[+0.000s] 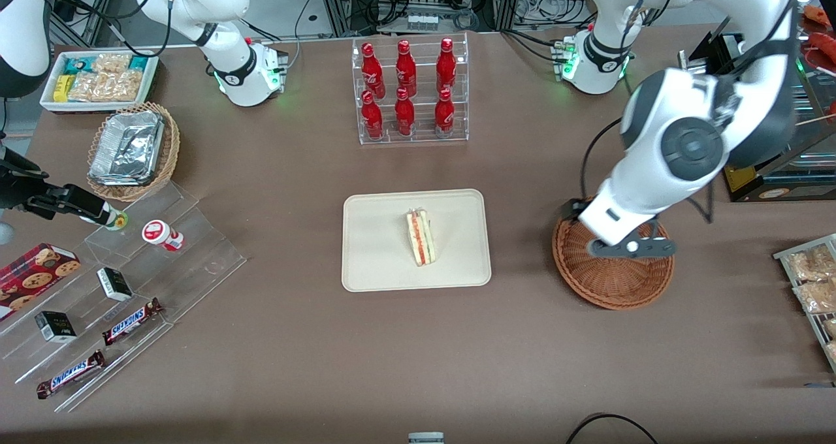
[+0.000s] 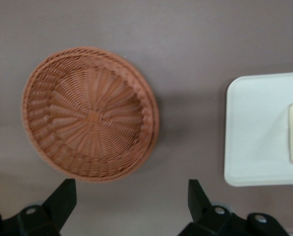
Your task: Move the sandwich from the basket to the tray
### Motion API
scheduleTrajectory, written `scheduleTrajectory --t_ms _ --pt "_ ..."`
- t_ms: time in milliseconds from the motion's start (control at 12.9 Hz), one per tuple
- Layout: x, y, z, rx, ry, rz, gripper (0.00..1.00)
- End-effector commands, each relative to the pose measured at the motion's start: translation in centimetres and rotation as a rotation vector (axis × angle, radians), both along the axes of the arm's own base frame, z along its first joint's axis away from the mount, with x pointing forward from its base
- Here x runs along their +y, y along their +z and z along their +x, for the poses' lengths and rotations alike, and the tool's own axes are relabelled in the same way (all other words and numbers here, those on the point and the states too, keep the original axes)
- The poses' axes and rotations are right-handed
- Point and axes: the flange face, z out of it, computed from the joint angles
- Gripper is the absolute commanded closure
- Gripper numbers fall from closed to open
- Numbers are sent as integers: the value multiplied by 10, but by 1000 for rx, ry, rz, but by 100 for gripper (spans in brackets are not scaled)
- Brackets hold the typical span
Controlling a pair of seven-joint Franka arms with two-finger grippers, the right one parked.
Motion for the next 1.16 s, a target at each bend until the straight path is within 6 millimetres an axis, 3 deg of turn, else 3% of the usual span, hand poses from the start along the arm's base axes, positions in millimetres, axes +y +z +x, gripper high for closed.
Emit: scheduleTrajectory --t_ms 0,155,388,853,930,1085 --pt "31 28 -28 25 -54 -14 0" --pt "66 48 -36 50 -71 -35 0" --pt "99 71 -50 82 -95 -40 0" --pt "119 112 -72 56 -76 -29 0" --pt "131 115 -74 59 -53 -28 0" --pt "135 118 -75 55 -45 -28 0"
